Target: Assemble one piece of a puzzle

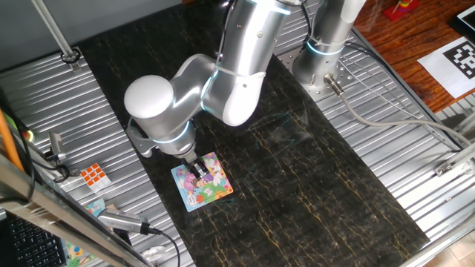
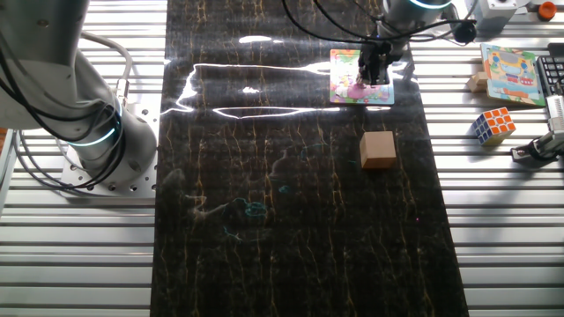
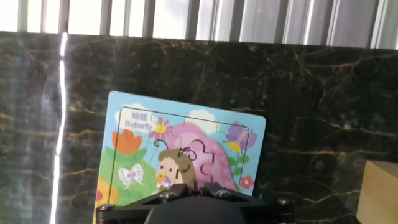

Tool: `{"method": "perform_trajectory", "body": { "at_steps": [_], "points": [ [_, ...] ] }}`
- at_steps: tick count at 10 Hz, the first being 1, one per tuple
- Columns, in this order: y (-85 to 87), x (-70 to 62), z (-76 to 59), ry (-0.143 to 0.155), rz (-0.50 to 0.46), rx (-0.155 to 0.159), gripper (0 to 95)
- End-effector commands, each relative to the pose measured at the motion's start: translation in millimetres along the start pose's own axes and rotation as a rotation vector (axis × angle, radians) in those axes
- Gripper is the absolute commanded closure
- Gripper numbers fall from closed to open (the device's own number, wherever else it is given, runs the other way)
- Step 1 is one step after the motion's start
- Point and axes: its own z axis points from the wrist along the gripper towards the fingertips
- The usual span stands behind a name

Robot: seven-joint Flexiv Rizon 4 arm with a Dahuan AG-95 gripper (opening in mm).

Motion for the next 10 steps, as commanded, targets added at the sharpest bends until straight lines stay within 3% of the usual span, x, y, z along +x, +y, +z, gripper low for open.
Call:
{"method": "perform_trajectory", "body": {
  "at_steps": [1,7,8,10],
  "points": [
    [-0.7,2.6,-0.1,-0.001,-0.012,0.0,95.0],
    [-1.7,4.0,0.2,0.0,-0.022,0.007,95.0],
    [-1.7,4.1,0.2,0.0,-0.022,0.006,76.0],
    [-1.7,4.2,0.3,0.0,-0.016,0.003,76.0]
  ]
}}
